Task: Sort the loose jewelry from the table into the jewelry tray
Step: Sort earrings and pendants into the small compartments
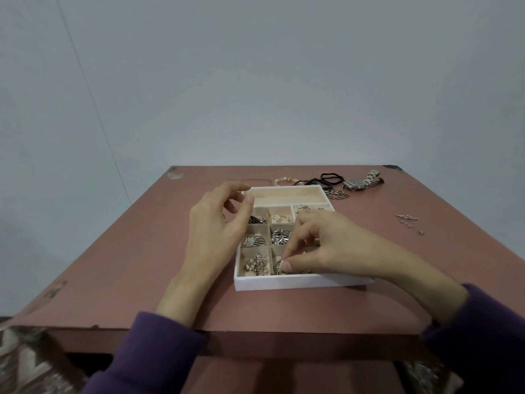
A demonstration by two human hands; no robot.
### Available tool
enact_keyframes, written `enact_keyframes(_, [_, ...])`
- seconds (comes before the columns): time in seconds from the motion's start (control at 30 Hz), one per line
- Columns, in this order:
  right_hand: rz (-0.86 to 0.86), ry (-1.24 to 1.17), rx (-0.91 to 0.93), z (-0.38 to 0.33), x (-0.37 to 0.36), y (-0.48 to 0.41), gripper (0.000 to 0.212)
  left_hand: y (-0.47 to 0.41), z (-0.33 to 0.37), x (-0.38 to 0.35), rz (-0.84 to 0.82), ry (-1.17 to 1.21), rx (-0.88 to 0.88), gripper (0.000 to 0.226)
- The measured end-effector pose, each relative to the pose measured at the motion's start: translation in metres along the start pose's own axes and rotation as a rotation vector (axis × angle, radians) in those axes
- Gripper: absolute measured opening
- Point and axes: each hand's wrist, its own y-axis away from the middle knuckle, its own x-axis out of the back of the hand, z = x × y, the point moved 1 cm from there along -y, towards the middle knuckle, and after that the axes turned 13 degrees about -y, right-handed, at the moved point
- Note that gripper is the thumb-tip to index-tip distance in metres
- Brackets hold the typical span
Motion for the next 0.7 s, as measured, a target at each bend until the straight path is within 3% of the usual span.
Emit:
enact_keyframes(0.43, [-0.008, 0.131, 0.076, 0.001, 0.003, -0.002, 0.008, 0.0, 0.0, 0.0, 0.002, -0.025, -0.025, 0.013])
enact_keyframes(0.7, [0.115, -0.002, 0.086, 0.009, 0.016, 0.003, 0.007, 0.002, 0.006, 0.001, -0.023, -0.015, -0.028, 0.013])
